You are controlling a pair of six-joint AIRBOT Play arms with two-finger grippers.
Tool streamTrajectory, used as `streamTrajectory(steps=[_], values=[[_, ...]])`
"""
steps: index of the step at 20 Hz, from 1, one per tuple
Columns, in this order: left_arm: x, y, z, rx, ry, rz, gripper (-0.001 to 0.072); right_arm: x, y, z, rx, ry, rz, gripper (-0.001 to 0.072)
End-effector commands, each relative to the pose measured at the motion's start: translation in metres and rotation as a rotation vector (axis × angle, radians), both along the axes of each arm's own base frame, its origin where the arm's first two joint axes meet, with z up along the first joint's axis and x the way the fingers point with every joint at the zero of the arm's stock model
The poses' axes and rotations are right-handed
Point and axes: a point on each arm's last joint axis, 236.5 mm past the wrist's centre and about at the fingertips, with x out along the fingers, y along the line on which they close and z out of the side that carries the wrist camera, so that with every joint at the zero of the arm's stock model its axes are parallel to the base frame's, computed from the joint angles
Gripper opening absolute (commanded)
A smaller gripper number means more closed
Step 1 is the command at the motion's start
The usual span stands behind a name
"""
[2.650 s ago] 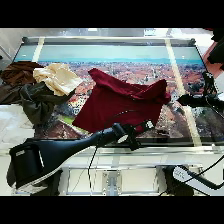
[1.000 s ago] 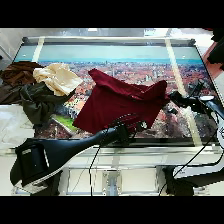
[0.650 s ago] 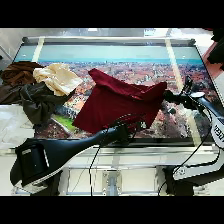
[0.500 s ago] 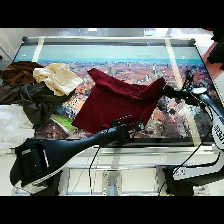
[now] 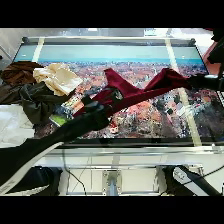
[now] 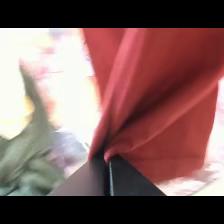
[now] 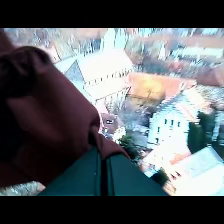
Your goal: Fold the shirts.
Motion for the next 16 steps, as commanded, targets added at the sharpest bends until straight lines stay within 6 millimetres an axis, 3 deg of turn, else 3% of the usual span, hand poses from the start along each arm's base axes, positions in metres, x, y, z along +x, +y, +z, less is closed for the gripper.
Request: streamTrajectory(steps=[1, 6, 8, 10, 12, 14, 16], values=[[0.012, 0.07, 0.116, -0.077, -0.315, 0.125, 0.0009, -0.07, 0.013, 0.076, -0.146, -0.13, -0.005, 0.0021], [-0.014, 0.13, 0.254, -0.325, -0.617, 0.172, 0.0009, -0.166, 0.061, 0.193, -0.237, -0.492, -0.048, 0.0019], [-0.018, 0.138, 0.307, -0.387, -0.734, 0.137, 0.0008, -0.204, 0.077, 0.251, -0.293, -0.682, -0.073, 0.0018], [-0.019, 0.129, 0.354, -0.475, -0.848, 0.055, 0.0008, -0.228, 0.088, 0.303, -0.316, -0.854, -0.085, 0.0018], [-0.017, 0.116, 0.37, -0.506, -0.893, 0.002, 0.0008, -0.228, 0.1, 0.331, -0.26, -0.948, -0.055, 0.0017], [-0.005, 0.103, 0.352, -0.46, -0.849, 0.012, 0.0008, -0.197, 0.101, 0.321, -0.171, -0.89, -0.004, 0.0018], [0.019, 0.089, 0.321, -0.386, -0.778, 0.043, 0.0008, -0.147, 0.092, 0.295, -0.062, -0.773, 0.032, 0.0018]])
